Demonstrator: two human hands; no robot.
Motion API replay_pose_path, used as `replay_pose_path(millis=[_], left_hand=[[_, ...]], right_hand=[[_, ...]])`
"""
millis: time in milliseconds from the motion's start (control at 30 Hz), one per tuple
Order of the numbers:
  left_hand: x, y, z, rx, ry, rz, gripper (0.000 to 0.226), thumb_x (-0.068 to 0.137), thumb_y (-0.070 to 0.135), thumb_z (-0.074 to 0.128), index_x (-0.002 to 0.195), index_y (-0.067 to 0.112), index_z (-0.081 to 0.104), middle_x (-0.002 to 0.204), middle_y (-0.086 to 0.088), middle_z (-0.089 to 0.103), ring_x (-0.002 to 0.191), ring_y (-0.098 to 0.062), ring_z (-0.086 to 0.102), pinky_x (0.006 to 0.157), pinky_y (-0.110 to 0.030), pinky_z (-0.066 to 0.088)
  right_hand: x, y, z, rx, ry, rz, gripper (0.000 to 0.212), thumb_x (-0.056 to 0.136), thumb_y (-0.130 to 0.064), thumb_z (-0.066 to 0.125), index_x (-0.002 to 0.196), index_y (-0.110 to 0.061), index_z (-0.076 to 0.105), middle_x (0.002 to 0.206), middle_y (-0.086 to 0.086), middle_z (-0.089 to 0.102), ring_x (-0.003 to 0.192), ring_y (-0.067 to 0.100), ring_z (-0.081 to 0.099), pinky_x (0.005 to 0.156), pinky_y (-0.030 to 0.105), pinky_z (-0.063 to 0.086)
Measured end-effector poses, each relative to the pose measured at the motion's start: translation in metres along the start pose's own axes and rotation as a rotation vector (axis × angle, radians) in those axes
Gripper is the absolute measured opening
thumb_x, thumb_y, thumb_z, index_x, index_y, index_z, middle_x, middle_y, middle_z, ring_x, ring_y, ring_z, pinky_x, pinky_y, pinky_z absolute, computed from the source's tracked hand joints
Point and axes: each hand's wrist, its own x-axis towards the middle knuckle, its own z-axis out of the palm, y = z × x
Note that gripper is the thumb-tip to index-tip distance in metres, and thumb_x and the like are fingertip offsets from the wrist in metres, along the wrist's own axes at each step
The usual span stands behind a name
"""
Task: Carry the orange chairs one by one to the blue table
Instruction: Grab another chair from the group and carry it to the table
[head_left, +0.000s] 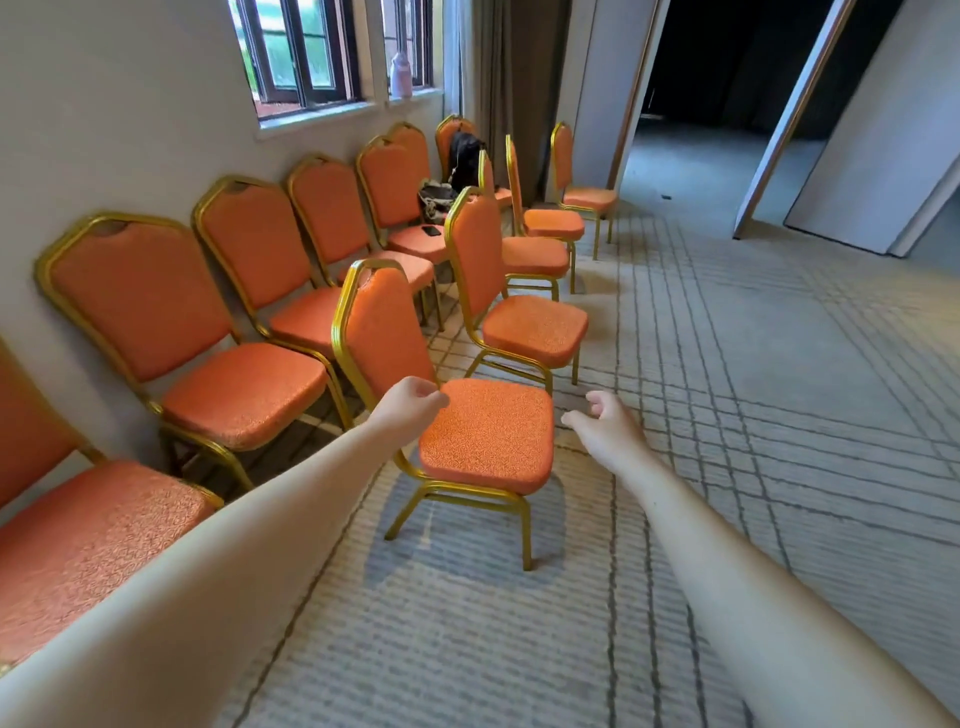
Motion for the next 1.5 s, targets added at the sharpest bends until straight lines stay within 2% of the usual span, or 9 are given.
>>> replay_pose_path(millis=[167, 333, 500, 700, 833, 967, 1133, 1333, 1500], left_hand=[[0.116, -0.003, 0.011, -0.027, 0.009, -0.059, 0.011, 0.093, 0.024, 0.053, 0.087, 0.019, 0.061, 0.084, -0.004, 0.058, 0.074, -0.020, 0.055, 0.066, -0.032, 0.045], [0.247, -0.029, 0.031, 0.004, -0.060, -0.102, 0.042, 0.091, 0.032, 0.050, 0.125, 0.009, 0.060, 0.112, 0.000, 0.065, 0.084, -0.010, 0.058, 0.068, -0.026, 0.045], [0.379, -0.056, 0.048, 0.008, -0.162, -0.187, 0.045, 0.095, 0.032, 0.051, 0.133, 0.008, 0.054, 0.083, 0.011, 0.058, 0.063, -0.001, 0.048, 0.056, -0.019, 0.037], [0.494, -0.084, 0.063, 0.031, -0.229, -0.303, 0.044, 0.096, 0.031, 0.055, 0.133, 0.007, 0.052, 0.109, 0.002, 0.062, 0.071, -0.005, 0.054, 0.065, -0.024, 0.041], [0.545, -0.118, 0.083, 0.021, -0.274, -0.423, 0.044, 0.092, 0.031, 0.058, 0.129, 0.007, 0.055, 0.119, -0.005, 0.063, 0.082, -0.015, 0.058, 0.076, -0.025, 0.039], [0.584, -0.181, 0.111, 0.023, -0.295, -0.508, 0.070, 0.070, 0.057, 0.058, 0.120, 0.008, 0.062, 0.114, -0.007, 0.069, 0.091, -0.017, 0.065, 0.074, -0.027, 0.042], [0.616, -0.231, 0.139, 0.033, -0.231, -0.676, 0.040, 0.095, 0.021, 0.059, 0.128, -0.001, 0.053, 0.114, -0.007, 0.059, 0.098, -0.015, 0.050, 0.081, -0.022, 0.033], [0.643, -0.289, 0.174, 0.063, -0.212, -0.789, 0.055, 0.095, 0.023, 0.057, 0.143, 0.002, 0.038, 0.141, -0.013, 0.049, 0.128, -0.025, 0.048, 0.089, -0.023, 0.033], [0.667, -0.320, 0.197, 0.019, -0.218, -0.815, 0.076, 0.082, 0.046, 0.060, 0.141, 0.003, 0.041, 0.139, -0.012, 0.051, 0.125, -0.029, 0.051, 0.098, -0.034, 0.040]], right_hand=[[0.108, -0.003, 0.019, -0.022, -0.022, 0.037, 0.050, 0.091, -0.027, 0.062, 0.137, -0.014, 0.045, 0.117, 0.002, 0.050, 0.087, 0.011, 0.045, 0.070, 0.030, 0.035], [0.227, 0.012, 0.063, -0.020, 0.001, 0.118, 0.044, 0.090, -0.021, 0.064, 0.130, -0.008, 0.051, 0.112, 0.005, 0.050, 0.091, 0.013, 0.044, 0.078, 0.026, 0.036], [0.348, 0.023, 0.111, -0.027, 0.050, 0.222, 0.045, 0.087, -0.015, 0.064, 0.129, -0.003, 0.053, 0.127, 0.015, 0.055, 0.097, 0.016, 0.049, 0.081, 0.024, 0.037], [0.453, 0.046, 0.153, -0.024, 0.049, 0.398, 0.057, 0.088, -0.018, 0.065, 0.140, -0.004, 0.046, 0.140, 0.018, 0.051, 0.124, 0.029, 0.052, 0.102, 0.031, 0.039], [0.501, 0.075, 0.174, -0.028, 0.033, 0.513, 0.057, 0.087, -0.021, 0.067, 0.139, -0.007, 0.046, 0.138, 0.015, 0.053, 0.121, 0.030, 0.055, 0.102, 0.035, 0.042], [0.538, 0.117, 0.197, -0.077, 0.024, 0.578, 0.054, 0.087, -0.026, 0.066, 0.137, -0.011, 0.049, 0.136, 0.011, 0.055, 0.121, 0.028, 0.055, 0.097, 0.030, 0.040], [0.573, 0.178, 0.235, -0.108, 0.001, 0.642, 0.053, 0.086, -0.024, 0.065, 0.135, -0.008, 0.051, 0.132, 0.014, 0.058, 0.121, 0.031, 0.056, 0.098, 0.033, 0.041], [0.608, 0.239, 0.274, -0.114, 0.053, 0.702, 0.056, 0.089, -0.015, 0.062, 0.141, -0.006, 0.044, 0.139, 0.016, 0.053, 0.127, 0.029, 0.052, 0.102, 0.031, 0.037], [0.623, 0.272, 0.297, -0.203, 0.188, 0.664, 0.065, 0.081, -0.035, 0.059, 0.140, -0.011, 0.046, 0.139, 0.014, 0.052, 0.129, 0.031, 0.048, 0.106, 0.036, 0.037]])
